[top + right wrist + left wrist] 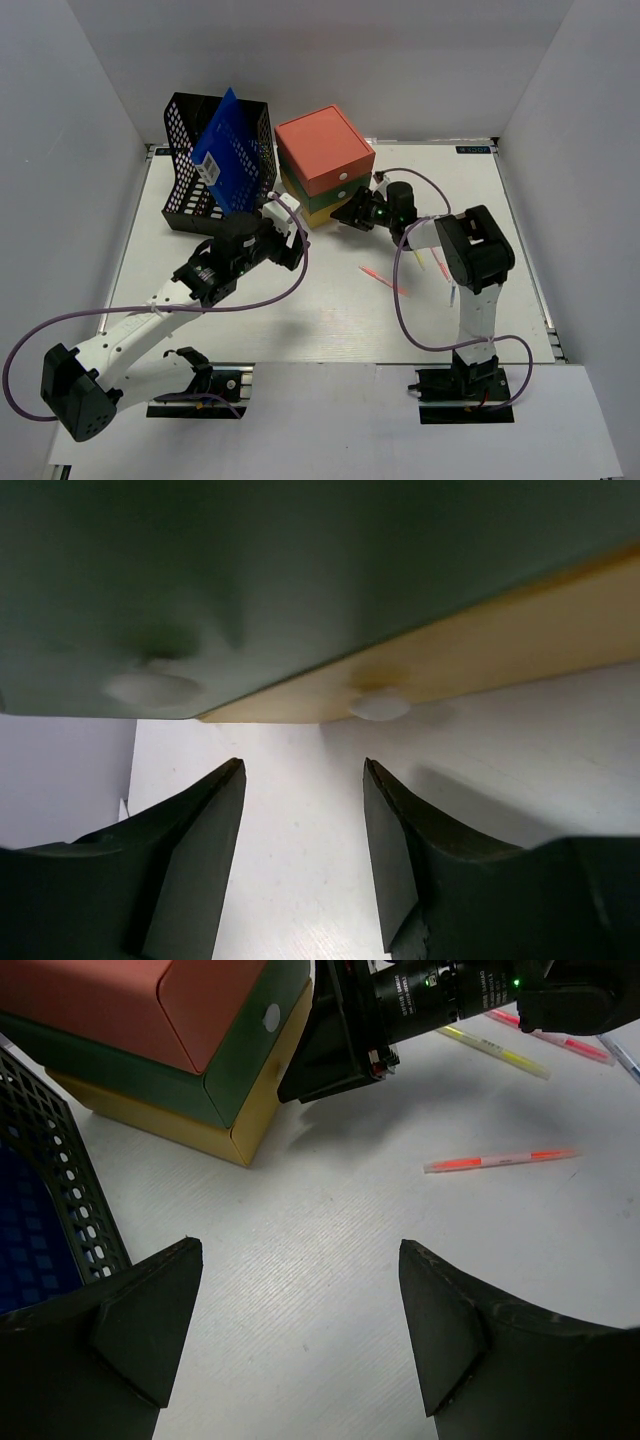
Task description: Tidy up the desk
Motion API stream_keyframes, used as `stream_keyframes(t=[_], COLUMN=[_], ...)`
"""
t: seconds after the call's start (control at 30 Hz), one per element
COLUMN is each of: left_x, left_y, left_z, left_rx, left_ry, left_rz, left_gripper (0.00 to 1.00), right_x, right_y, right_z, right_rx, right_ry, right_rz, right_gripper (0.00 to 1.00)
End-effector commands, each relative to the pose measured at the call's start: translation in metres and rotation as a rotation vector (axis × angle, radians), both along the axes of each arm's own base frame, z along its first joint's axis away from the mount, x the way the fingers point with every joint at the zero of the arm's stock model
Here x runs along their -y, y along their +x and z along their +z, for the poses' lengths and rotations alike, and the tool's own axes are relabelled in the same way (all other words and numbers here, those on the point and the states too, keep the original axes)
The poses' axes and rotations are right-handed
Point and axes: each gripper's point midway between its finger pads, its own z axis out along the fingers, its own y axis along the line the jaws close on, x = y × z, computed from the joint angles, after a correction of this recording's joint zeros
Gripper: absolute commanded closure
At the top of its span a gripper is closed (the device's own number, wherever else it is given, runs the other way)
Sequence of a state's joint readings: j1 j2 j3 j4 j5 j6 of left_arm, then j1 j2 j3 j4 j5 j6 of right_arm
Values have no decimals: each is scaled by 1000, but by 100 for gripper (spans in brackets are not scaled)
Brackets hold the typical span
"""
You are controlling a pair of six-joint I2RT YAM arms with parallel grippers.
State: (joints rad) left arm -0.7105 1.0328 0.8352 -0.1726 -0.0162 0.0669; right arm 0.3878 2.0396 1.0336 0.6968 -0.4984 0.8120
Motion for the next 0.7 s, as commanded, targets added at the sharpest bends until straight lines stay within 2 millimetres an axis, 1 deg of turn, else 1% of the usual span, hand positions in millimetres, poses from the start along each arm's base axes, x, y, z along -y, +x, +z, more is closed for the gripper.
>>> stream_keyframes(t=[0.0, 0.03, 0.07, 0.1, 0.17, 0.2, 0.27, 0.33, 0.37, 0.4, 0.57, 0.67], left_x=[-4, -3, -3, -3, -2, -1, -1, -1, -1, -1, -1, -1], left_y=[0, 1, 0, 0, -1, -1, -1, -1, -1, -1, -1, -1], left_z=[2, 3, 2, 3, 3, 4, 2, 2, 1, 2, 2, 2], left_rx=[24, 26, 24, 25, 25, 27, 23, 26, 23, 25, 27, 27], left_ry=[-1, -3, -1, -5, -6, -9, -6, -6, -4, -4, -4, -4], left_rz=[7, 6, 2, 0, -8, -9, -11, -11, -11, -12, -12, -12], left_gripper=[11, 11, 11, 11, 11, 11, 11, 11, 11, 11, 11, 11], right_x=[-6, -5, 6, -3, -3, -4, -6, -8, -11, -11, -11, -7], right_y=[12, 13, 20, 15, 17, 20, 23, 30, 30, 33, 41, 45], right_z=[2, 0, -2, -1, -3, 0, -4, -1, -6, -4, -10, -10], right_rx=[19, 15, 7, 9, 10, 12, 1, -4, -15, -12, -19, -15], right_ry=[31, 29, 23, 21, 18, 26, 31, 39, 32, 32, 23, 17], right_rz=[-19, -23, -54, -36, -39, -41, -37, -37, -32, -33, -46, -58], right_gripper=[44, 44, 44, 44, 44, 44, 44, 44, 45, 45, 46, 47])
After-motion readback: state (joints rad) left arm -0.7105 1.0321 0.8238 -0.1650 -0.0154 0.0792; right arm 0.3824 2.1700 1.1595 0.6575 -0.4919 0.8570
